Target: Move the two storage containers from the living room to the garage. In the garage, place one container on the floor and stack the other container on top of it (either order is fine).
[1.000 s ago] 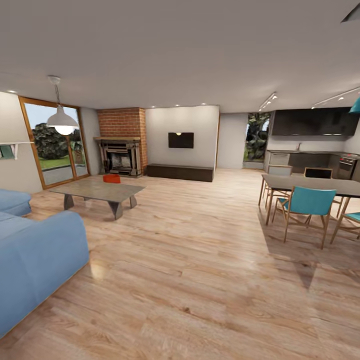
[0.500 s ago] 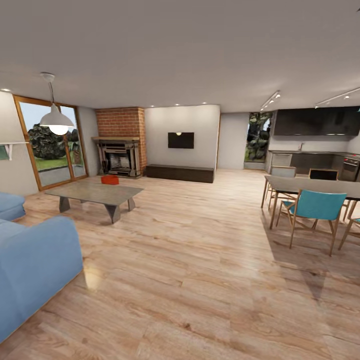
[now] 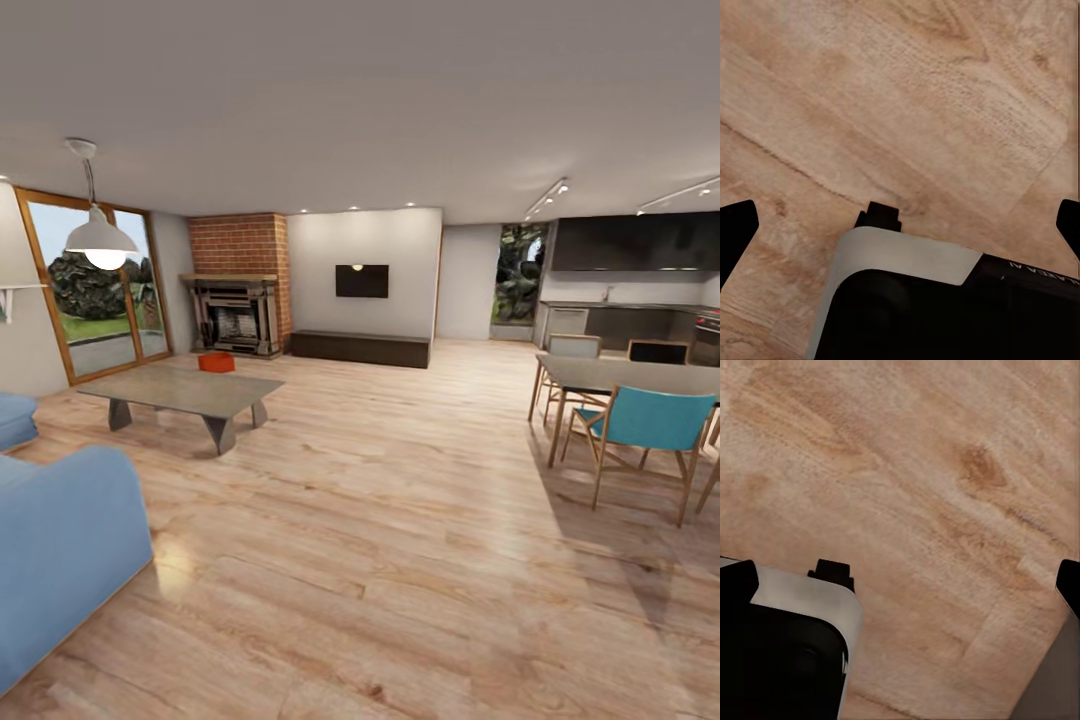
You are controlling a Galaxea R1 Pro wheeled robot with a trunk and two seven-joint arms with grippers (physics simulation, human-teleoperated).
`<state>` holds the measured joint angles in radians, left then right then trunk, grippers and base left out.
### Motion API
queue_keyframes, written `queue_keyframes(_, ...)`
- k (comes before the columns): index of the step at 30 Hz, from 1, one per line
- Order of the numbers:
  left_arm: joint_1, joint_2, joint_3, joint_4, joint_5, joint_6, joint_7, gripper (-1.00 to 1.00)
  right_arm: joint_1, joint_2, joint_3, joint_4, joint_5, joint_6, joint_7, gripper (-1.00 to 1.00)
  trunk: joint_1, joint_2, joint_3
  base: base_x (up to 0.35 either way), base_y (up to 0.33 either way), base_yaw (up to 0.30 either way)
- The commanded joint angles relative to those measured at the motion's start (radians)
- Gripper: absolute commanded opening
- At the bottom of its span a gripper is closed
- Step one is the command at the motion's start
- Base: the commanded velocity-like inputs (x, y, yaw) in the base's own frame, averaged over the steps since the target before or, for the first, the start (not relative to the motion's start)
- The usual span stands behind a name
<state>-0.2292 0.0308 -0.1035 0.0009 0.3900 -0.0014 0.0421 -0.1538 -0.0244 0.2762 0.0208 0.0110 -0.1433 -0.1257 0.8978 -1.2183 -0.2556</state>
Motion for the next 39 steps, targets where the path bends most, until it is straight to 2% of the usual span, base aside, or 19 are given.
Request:
queue_keyframes(1,0.000,0.000,-0.009,0.000,0.008,0.000,0.002,1.00,-0.001,0.000,0.004,0.002,0.001,-0.004,-0.003,1.00,0.001,-0.001,-0.001,0.323,0.000,0.000)
queue_keyframes(39,0.000,0.000,-0.009,0.000,0.008,-0.001,0.002,1.00,-0.001,0.000,0.004,0.002,0.002,-0.004,-0.003,1.00,0.001,-0.001,-0.001,0.323,0.000,0.000)
